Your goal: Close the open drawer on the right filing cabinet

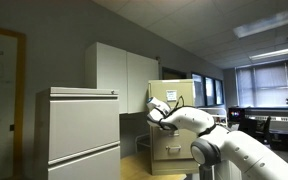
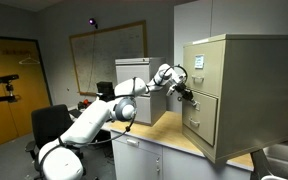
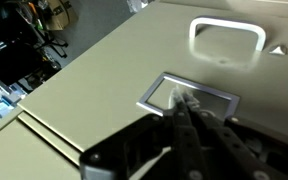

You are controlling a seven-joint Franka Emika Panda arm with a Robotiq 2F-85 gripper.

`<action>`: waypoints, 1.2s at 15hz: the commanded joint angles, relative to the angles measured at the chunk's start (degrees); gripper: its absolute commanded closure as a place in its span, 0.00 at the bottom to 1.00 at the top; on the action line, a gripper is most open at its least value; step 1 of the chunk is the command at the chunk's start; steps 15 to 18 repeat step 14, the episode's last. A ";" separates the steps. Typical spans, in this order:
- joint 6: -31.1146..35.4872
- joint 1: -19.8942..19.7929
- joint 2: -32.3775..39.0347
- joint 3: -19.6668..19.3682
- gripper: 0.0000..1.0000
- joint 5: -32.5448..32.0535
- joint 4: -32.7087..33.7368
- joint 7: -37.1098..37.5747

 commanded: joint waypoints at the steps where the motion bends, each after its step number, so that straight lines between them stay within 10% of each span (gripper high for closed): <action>1: 6.87 -1.43 3.82 -2.14 1.00 -3.42 4.94 -2.35; 18: -0.71 -2.93 0.95 0.28 1.00 3.56 3.32 12.79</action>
